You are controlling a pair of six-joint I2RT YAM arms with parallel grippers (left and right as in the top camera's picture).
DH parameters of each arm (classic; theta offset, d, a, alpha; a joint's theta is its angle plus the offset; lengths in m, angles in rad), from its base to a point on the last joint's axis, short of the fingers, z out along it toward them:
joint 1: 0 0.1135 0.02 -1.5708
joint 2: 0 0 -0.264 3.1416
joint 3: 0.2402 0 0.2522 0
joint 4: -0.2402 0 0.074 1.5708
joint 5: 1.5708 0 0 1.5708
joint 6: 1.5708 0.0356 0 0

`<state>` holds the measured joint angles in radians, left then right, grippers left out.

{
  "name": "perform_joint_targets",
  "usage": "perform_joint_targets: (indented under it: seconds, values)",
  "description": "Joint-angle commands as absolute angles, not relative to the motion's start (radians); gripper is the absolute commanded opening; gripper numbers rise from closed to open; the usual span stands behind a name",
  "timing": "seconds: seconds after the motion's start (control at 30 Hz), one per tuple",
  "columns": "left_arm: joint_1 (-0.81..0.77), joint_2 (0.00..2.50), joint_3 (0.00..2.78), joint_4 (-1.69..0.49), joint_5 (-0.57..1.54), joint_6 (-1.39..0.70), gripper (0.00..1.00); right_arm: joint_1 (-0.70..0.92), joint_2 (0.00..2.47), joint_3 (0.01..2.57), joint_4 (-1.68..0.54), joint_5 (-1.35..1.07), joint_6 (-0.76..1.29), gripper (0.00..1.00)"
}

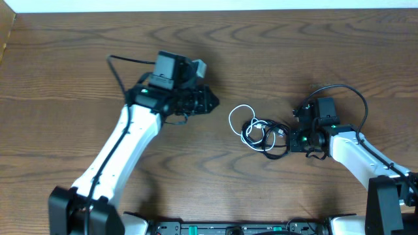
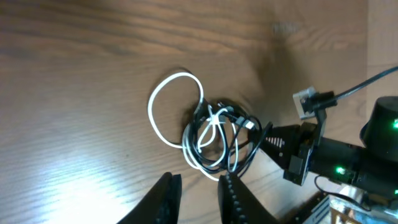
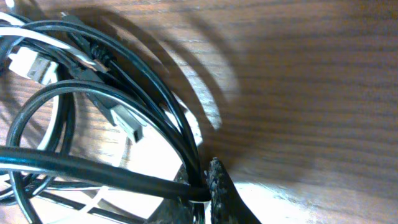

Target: Untangle cables

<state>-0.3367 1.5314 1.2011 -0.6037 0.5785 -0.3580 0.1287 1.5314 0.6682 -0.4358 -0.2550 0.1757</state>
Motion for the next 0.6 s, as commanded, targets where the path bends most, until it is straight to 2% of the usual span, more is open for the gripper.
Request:
perform_joint_targets:
  seconds: [0.0,0.17,0.57]
  values:
    - [-0.384,1.609,1.212,-0.581,0.572,-0.321,0.32,0.126,1.551,0.651,-0.427,-0.368,0.160,0.01]
    - [-0.431,1.718,1.212,-0.559,0.550,-0.323,0.34,0.126,1.551,0.651,-0.422,-0.574,0.028,0.01]
    - [-0.525,1.925,1.212,-0.533,0.579,-0.323,0.34,0.126,1.551,0.651,-0.403,-0.577,0.028,0.01]
